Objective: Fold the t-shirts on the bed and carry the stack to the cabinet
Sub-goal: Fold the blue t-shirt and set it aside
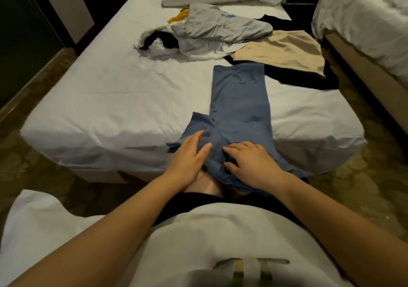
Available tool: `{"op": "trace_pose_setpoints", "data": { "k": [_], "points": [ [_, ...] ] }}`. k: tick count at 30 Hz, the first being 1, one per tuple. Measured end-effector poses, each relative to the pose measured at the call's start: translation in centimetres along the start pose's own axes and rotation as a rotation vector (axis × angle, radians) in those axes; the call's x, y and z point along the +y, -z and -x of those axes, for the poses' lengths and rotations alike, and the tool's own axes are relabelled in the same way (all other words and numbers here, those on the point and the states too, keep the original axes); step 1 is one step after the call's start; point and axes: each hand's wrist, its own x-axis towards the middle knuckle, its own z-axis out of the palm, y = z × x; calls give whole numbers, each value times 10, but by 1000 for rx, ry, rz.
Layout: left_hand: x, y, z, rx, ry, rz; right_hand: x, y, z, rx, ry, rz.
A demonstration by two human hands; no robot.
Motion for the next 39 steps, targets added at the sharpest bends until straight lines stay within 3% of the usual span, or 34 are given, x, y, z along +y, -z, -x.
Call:
{"op": "trace_pose_setpoints", "data": {
  "k": [7,8,12,14,16,20,24,26,28,30,32,34,39],
  "points": [
    [-1,-10,-15,124,79,-124,-9,-4,6,22,22,-21],
    [2,-10,-14,140,1,-179,-11,-4,7,25,25,-37],
    [12,-13,-15,60,-645,-461,-17,-1,16,67,46,-106],
    [24,-13,-17,-55,-640,-444,-19,1,19,76,36,-138],
    [22,-12,-20,-43,-586,-360,-18,2,19,75,14,-180],
    [-6,-5,-13,-74,-829,-553,-10,2,17,102,-120,-327],
    [9,-8,-11,-99,-605,-165,-7,8,17,295,-314,-471],
    [16,-4,-16,-18,-612,-212,-2,15,11,330,-391,-524],
    [4,-5,-16,-162,-496,-226,9,24,0,354,-463,-556],
    [-13,-11,-11,-256,-538,-358,19,30,-15,361,-508,-543],
    [-22,-15,-12,-285,-497,-267,24,33,-31,281,-507,-550],
    [-13,-13,-12,-210,-496,-173,23,33,-49,128,-517,-539],
    [-22,-14,-18,-132,-589,-269,7,28,-82,-114,-500,-220]
  ]
}}
